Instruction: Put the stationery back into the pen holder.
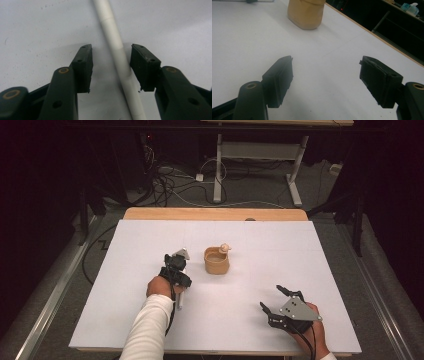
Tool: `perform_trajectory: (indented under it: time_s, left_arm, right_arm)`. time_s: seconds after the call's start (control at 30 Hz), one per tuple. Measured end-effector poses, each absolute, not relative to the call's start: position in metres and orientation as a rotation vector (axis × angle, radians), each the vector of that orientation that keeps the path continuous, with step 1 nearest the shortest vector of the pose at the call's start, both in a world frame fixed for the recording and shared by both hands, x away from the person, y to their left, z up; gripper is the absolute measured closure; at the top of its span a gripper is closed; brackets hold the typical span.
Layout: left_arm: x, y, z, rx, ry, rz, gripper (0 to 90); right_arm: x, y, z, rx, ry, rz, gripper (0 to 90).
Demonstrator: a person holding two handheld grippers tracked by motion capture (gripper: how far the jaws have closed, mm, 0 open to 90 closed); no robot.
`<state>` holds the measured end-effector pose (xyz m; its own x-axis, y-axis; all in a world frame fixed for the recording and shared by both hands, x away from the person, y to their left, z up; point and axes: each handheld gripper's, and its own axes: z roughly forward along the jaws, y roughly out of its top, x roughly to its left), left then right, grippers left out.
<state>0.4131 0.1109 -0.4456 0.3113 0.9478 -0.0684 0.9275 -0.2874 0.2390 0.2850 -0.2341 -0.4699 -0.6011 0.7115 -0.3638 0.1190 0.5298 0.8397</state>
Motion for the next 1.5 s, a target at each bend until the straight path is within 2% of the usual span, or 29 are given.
perform_trajectory:
  time_s: [0.03, 0.13, 0.2, 0.5, 0.8, 1.13, 1.5]
  left_arm:
    - [0.413, 0.110, -0.446, 2.338, 1.718, 0.133, 68.5]
    - [0.412, 0.112, -0.447, 2.294, 1.746, 0.128, 70.3]
    - [0.412, 0.114, -0.447, 2.283, 1.759, 0.131, 75.4]
    - [0.411, 0.114, -0.446, 2.233, 1.750, 0.170, 76.0]
    - [0.410, 0.122, -0.433, 2.177, 1.669, 0.278, 76.0]
    - [0.412, 0.135, -0.417, 2.107, 1.502, 0.414, 76.0]
    - [0.419, 0.152, -0.414, 1.900, 1.298, 0.395, 76.0]
  right_arm:
    - [0.285, -0.234, -0.470, 0.670, 2.054, 1.048, 27.0]
    - [0.286, -0.233, -0.471, 0.671, 2.063, 1.040, 27.1]
    - [0.286, -0.232, -0.471, 0.671, 2.064, 1.038, 27.3]
    - [0.286, -0.232, -0.471, 0.667, 2.070, 1.039, 27.5]
    - [0.285, -0.236, -0.469, 0.670, 2.045, 1.060, 27.6]
    - [0.281, -0.240, -0.465, 0.658, 1.975, 1.134, 27.9]
    - [0.282, -0.239, -0.468, 0.665, 1.988, 1.126, 27.9]
